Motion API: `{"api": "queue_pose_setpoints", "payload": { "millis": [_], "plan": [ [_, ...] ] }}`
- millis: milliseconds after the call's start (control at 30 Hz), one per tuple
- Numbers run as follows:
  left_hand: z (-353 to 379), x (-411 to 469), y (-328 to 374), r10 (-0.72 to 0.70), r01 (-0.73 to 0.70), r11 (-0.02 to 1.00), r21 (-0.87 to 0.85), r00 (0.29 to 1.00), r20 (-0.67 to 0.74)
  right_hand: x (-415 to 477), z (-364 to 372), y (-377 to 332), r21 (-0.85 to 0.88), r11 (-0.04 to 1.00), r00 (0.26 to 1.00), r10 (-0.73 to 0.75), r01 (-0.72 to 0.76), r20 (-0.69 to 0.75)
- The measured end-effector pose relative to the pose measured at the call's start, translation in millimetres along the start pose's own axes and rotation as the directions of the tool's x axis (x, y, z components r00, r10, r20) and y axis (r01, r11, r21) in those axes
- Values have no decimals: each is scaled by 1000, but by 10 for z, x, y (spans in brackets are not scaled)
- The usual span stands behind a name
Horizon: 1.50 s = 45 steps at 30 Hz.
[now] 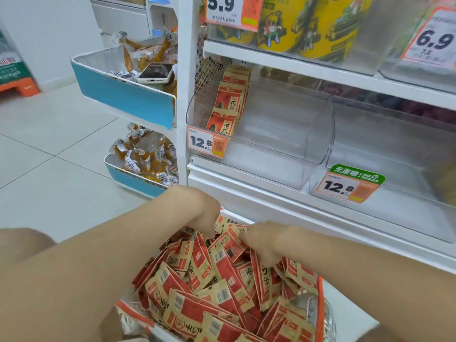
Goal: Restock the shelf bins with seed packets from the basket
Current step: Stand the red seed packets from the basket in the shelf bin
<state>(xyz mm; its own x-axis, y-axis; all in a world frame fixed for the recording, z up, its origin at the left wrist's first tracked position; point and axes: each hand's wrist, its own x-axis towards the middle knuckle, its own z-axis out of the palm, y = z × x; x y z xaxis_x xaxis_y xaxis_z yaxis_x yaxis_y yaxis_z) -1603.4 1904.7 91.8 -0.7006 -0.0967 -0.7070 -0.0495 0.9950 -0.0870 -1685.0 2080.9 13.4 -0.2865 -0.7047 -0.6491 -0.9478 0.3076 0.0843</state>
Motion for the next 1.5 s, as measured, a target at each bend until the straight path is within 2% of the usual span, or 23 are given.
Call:
{"api": "queue_pose_setpoints", "payload": {
  "millis": [133,333,467,567,633,700,767,833,867,900,967,1000,1033,1100,1133,1167,1233,1300,1367,1400,1500],
  "plan": [
    [-50,4,35,27,-26,999,-26,1000,9,-57,-34,77,-15,1000,998,-13,12,-63],
    [-307,-116,-105,68,-73,988,-134,997,-44,-142,-552,191,327,942,995,-45,74,-93],
    [-418,-147,-260,30,-44,972,-229,997,-64,-317,-1018,325,512,854,962,62,86,-266],
    [-540,-285,-308,65,-100,923,-372,992,-106,-481,-1303,377,678,727,909,207,103,-361],
    [-622,-408,-301,142,-199,842,-502,978,-150,-576,-1482,372,770,622,850,321,145,-419],
    [-696,-536,-281,161,-257,766,-590,964,-212,-642,-1634,331,854,486,778,459,185,-429],
    [-758,-614,-296,105,-274,733,-623,950,-295,-704,-1750,290,915,349,706,596,202,-383],
    [-814,-652,-332,41,-268,708,-653,939,-342,-753,-1811,277,929,292,665,651,227,-366],
    [-840,-674,-351,12,-265,692,-672,934,-356,-769,-1832,269,922,310,648,657,234,-386],
    [-870,-698,-373,-14,-264,673,-691,930,-368,-767,-1839,275,896,383,609,663,224,-436],
    [-935,-733,-412,-49,-276,632,-724,918,-393,-761,-1855,308,747,649,482,613,146,-626],
    [-961,-730,-442,-67,-285,610,-740,912,-406,-754,-1875,313,654,747,462,543,116,-701],
    [-985,-731,-474,-78,-297,586,-754,906,-417,-753,-1891,316,593,794,490,466,136,-737],
    [-1006,-739,-550,-81,-317,544,-777,902,-425,-748,-1900,308,593,762,615,344,258,-710],
    [-1008,-745,-591,-81,-322,527,-786,902,-423,-726,-1894,323,583,762,641,302,282,-705],
    [-1009,-753,-639,-84,-328,504,-799,902,-423,-703,-1887,354,540,792,632,268,286,-727],
    [-1020,-751,-713,-122,-372,399,-838,884,-451,-645,-1875,449,489,822,589,248,293,-769],
    [-1048,-705,-772,-248,-438,251,-864,833,-494,-597,-1883,538,553,776,561,324,303,-762],
    [-1074,-653,-770,-379,-486,122,-865,783,-493,-546,-1885,618,675,667,552,450,315,-702],
    [-1084,-635,-747,-399,-500,59,-864,782,-480,-519,-1884,635,729,604,552,506,322,-663],
    [-1097,-590,-637,-342,-525,-164,-835,824,-451,-462,-1865,580,855,361,610,599,372,-519]
  ]
}}
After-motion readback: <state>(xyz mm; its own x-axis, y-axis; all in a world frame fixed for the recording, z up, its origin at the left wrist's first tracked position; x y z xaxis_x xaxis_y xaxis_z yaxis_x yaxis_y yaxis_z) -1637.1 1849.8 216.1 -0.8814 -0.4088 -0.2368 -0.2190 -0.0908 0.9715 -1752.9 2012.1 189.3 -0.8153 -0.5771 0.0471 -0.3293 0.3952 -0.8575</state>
